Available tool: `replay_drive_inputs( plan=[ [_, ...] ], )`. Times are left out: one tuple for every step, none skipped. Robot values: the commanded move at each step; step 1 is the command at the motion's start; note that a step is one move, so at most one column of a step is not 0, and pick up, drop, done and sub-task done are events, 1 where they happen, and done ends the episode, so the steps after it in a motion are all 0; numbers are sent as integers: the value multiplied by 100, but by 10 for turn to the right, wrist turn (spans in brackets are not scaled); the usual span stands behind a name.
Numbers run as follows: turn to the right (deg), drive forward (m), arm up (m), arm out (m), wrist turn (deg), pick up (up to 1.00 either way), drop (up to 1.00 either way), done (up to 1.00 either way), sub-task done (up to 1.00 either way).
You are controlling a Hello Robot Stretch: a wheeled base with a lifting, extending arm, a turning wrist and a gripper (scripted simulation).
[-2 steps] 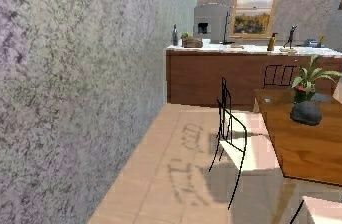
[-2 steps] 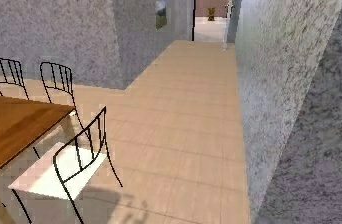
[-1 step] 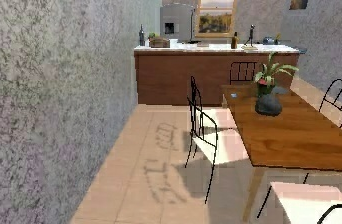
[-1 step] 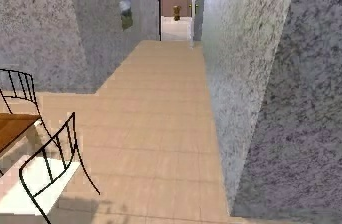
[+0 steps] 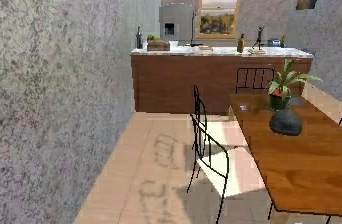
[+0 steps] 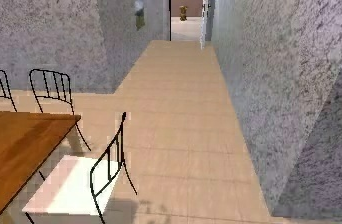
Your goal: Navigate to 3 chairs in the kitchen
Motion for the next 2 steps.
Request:
replay_drive_inputs(
  plan=[
    [180, 0, 0, 0, 0, 0, 0, 0, 0],
    [0, 0, 0, 0, 0, 0, 0, 0, 100]
  ],
)
